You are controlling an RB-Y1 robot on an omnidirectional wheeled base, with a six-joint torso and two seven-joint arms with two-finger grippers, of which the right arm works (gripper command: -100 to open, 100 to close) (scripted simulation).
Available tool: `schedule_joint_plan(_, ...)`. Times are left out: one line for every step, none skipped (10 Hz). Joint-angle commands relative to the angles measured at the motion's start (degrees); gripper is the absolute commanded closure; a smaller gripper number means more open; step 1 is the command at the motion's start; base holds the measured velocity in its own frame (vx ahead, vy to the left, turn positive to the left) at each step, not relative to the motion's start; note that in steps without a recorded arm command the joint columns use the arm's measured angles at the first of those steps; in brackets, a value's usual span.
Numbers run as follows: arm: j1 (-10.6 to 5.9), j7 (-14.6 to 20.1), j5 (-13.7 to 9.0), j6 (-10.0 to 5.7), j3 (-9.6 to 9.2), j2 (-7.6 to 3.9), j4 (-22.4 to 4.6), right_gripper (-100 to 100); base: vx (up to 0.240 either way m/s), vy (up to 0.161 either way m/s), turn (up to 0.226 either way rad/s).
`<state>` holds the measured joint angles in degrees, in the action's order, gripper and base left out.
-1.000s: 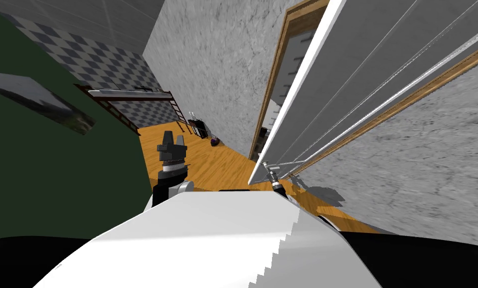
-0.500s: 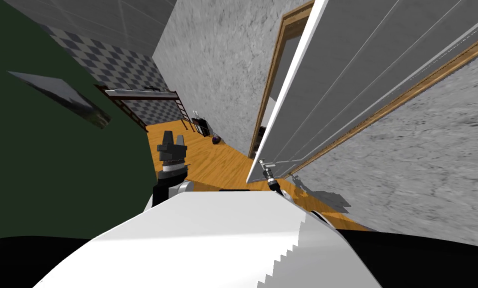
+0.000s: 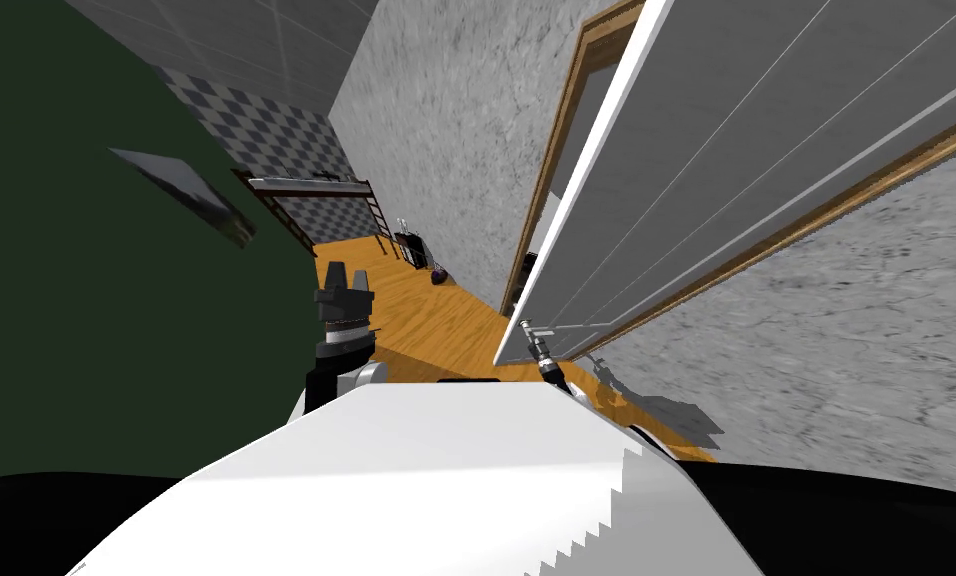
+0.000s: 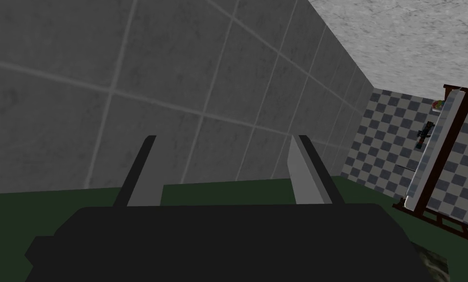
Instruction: Pull the door open
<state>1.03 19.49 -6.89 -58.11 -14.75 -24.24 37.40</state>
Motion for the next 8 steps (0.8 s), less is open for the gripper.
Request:
schedule_joint_plan(0.66, 0.9, 0.1, -1.58, -0.94, -0.75, -0.7, 100, -0.173, -0.077, 0.159)
schedule_joint_plan(1.02, 1.5, 0.0, -2.64, -1.39, -1.50, -1.1, 100, -0.180, -0.051, 0.130)
schedule_joint_plan(1.19, 1.7, 0.0, -3.15, -1.60, -1.86, -1.2, 100, -0.149, -0.067, 0.088)
schedule_joint_plan(1.51, 2.2, -0.1, -4.09, -2.00, -2.52, -1.5, 100, -0.150, -0.125, 0.111)
schedule_joint_plan(1.64, 2.5, -0.1, -4.50, -2.18, -2.81, -1.6, 100, -0.135, -0.121, 0.091)
schedule_joint_plan(1.87, 2.8, -0.1, -5.18, -2.47, -3.29, -1.9, 100, -0.151, -0.121, 0.069)
schedule_joint_plan(1.95, 2.9, -0.1, -5.42, -2.57, -3.46, -1.9, 100, -0.166, -0.079, 0.040)
schedule_joint_plan(1.77, 2.8, 0.3, -5.26, -3.11, -2.62, -1.8, 100, -0.073, -0.013, 0.014)
